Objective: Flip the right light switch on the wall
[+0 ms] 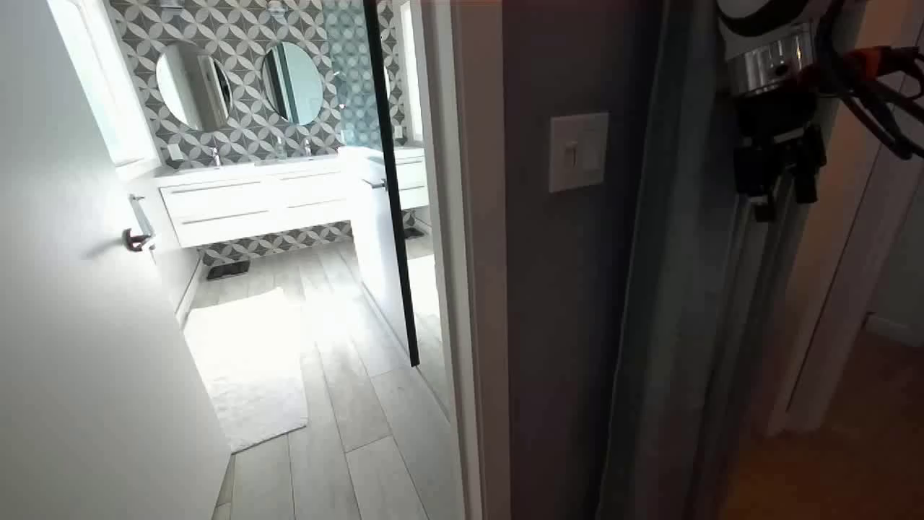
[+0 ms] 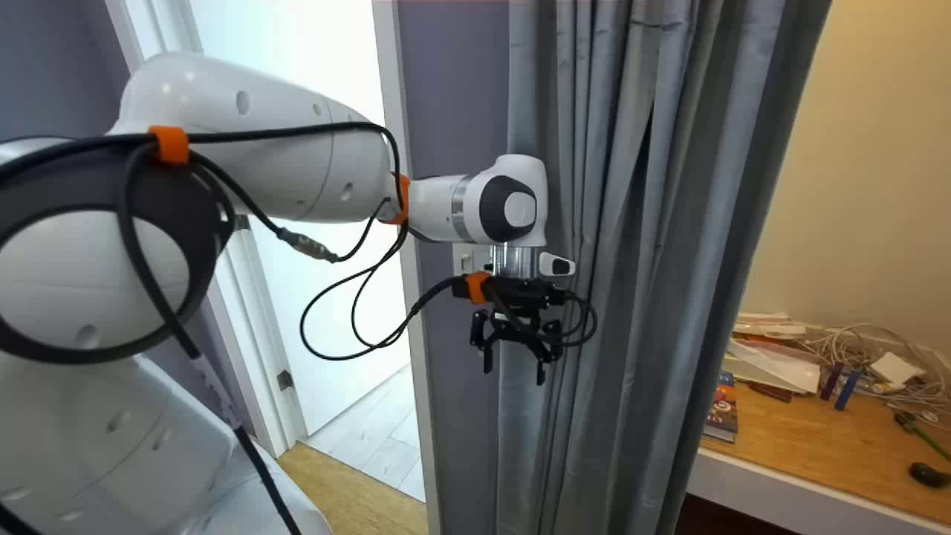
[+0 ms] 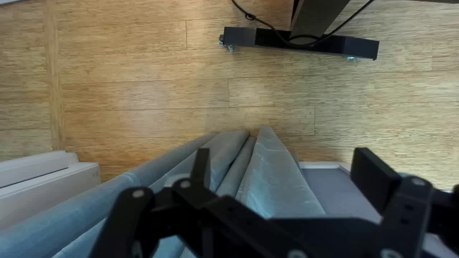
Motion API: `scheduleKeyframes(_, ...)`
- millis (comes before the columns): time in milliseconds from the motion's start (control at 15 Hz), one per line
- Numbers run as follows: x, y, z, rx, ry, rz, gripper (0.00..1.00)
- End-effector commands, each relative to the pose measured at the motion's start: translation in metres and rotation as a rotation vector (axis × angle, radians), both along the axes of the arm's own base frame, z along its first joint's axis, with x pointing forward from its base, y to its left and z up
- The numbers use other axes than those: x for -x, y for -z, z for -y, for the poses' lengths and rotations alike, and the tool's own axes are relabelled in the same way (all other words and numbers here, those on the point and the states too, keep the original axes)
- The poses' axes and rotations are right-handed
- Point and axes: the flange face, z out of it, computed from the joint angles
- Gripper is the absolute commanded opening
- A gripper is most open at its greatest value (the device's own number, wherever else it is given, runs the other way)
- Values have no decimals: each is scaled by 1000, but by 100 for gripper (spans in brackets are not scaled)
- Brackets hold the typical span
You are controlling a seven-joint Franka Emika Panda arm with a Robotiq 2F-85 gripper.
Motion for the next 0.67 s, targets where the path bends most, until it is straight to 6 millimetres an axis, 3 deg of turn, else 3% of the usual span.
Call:
scheduleKeyframes(0,0,0,0,0,0,0,100)
scheduleKeyframes(600,12,-2,-8,-76,11,-63,100)
